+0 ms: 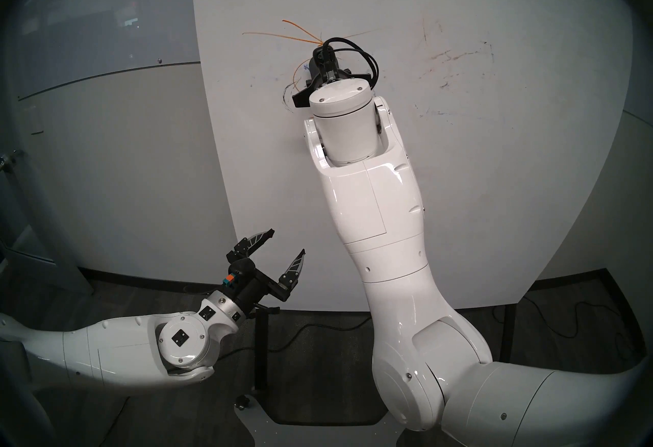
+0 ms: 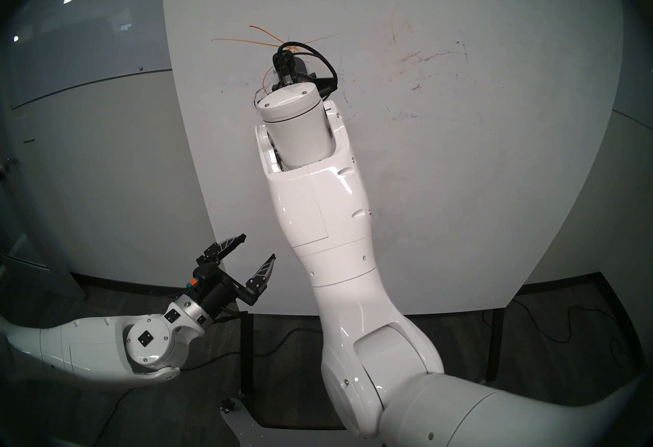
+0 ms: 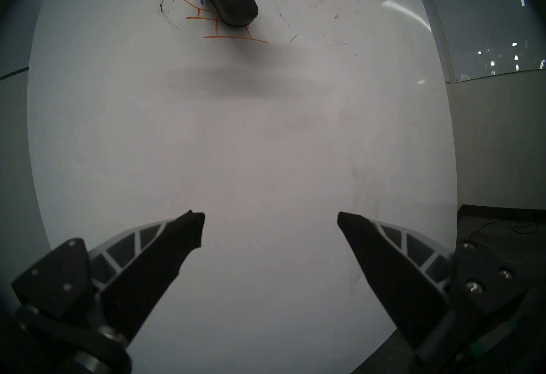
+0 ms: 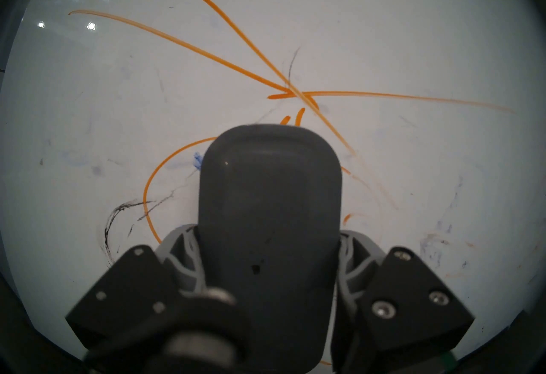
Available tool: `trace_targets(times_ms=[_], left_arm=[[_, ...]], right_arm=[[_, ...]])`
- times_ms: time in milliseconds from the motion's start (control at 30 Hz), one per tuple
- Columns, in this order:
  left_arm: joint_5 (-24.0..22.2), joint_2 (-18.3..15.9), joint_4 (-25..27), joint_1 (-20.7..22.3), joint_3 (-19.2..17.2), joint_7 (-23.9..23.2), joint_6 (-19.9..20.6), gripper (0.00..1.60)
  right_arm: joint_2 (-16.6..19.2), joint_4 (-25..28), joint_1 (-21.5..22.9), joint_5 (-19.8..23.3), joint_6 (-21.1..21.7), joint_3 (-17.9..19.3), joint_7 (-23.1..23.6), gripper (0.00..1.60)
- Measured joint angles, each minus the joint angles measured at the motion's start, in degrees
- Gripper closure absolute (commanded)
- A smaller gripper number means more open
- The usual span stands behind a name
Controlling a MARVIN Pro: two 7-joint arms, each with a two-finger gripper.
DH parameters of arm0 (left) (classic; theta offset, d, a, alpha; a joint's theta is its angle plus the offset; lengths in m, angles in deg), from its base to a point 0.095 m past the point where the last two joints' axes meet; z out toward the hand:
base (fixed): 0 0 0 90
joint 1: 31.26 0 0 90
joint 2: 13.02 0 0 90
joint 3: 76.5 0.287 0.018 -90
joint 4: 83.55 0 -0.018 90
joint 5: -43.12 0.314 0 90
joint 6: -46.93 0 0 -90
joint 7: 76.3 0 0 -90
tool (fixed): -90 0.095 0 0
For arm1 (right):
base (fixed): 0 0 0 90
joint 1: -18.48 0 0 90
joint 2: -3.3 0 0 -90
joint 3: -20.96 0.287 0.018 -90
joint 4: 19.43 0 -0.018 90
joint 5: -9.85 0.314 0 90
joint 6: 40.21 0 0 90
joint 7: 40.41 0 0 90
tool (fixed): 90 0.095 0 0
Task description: Erase all marks on the whiteboard with the eraser
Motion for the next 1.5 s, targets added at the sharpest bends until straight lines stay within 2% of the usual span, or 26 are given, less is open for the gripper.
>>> trace_targets(times_ms=[767, 1500], left_arm=[[0.02, 0.02, -0.08, 0.00, 0.09, 0.00, 0.01, 0.00], [0.04, 0.02, -0.16, 0.01, 0.38, 0.00, 0.01, 0.00]], right_arm=[[-4.23, 1.04, -0.94, -2.86, 2.52, 1.59, -0.17, 1.60], [-5.21, 2.16, -1.06, -3.77, 4.50, 1.91, 0.63, 1.60]])
